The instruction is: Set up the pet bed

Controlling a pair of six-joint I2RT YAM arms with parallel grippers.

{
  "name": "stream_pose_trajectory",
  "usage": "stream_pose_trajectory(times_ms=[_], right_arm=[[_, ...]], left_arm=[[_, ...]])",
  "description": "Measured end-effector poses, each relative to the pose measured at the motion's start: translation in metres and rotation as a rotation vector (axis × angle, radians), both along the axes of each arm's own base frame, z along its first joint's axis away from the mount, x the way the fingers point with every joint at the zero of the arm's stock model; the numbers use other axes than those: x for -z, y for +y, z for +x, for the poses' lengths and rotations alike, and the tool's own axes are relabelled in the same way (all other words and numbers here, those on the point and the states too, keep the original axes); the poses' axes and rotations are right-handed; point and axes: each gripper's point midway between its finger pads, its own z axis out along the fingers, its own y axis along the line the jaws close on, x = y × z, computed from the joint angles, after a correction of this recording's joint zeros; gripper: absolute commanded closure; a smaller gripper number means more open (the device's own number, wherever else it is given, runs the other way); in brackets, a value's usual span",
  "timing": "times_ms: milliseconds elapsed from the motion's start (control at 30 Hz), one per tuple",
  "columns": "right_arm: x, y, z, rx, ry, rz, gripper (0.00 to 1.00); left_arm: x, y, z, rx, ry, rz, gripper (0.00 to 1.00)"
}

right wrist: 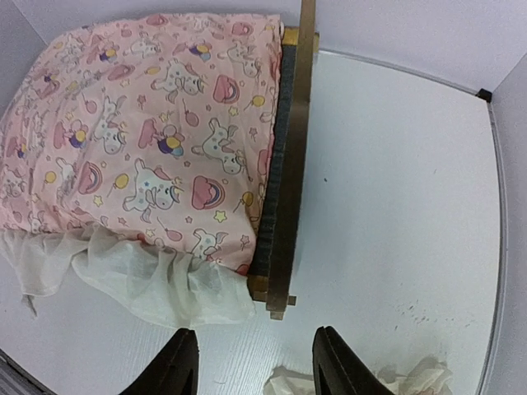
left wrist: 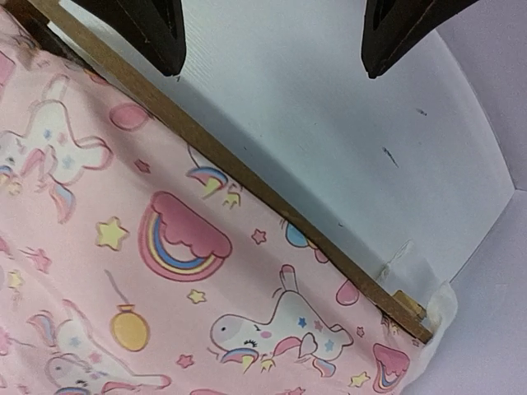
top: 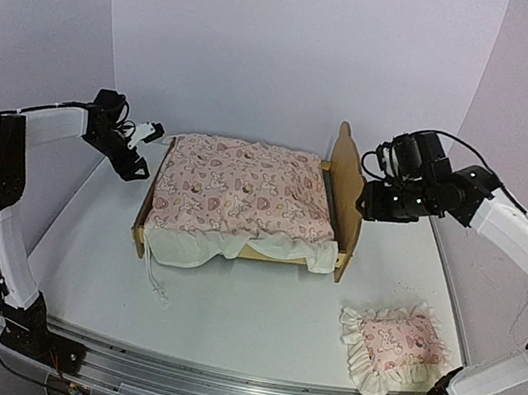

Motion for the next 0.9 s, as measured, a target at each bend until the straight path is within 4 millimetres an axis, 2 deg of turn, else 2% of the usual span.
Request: stream_pose_trajectory(times_ms=[167, 267, 333, 433, 533, 633, 767, 900], right_arm=[[-0.052, -0.007, -0.003, 0.009, -0.090, 0.041, 0.57], [-0.069, 0.002, -0.004, -0.011, -0.115, 0.062, 0.58], [-0.075, 0.022, -0.007, -0.063, -0.118, 0.065, 0.58], [-0.074, 0.075, -0.014, -0.192, -0.104, 0.070, 0.57], [-0.050, 0.129, -0.019, -0.303, -0.045, 0.070, 0.55], [-0.006, 0.179, -0.024, -0.394, 0.048, 0.053, 0.52], [0.056, 0.227, -0.029, -0.465, 0.171, 0.035, 0.52], [0.102, 0.254, -0.029, -0.485, 0.266, 0.039, 0.52]], left_arm=[[-0.053, 0.003, -0.024, 0.001, -0.085, -0.022, 0.25], [-0.083, -0.002, -0.042, 0.025, -0.115, -0.047, 0.27], [-0.097, -0.012, -0.058, 0.065, -0.115, -0.067, 0.27], [-0.108, -0.043, -0.090, 0.174, -0.096, -0.091, 0.27], [-0.110, -0.082, -0.131, 0.322, -0.066, -0.114, 0.27], [-0.095, -0.099, -0.160, 0.404, -0.002, -0.118, 0.27], [-0.074, -0.097, -0.166, 0.398, 0.063, -0.110, 0.27], [-0.068, -0.098, -0.163, 0.361, 0.096, -0.124, 0.26]])
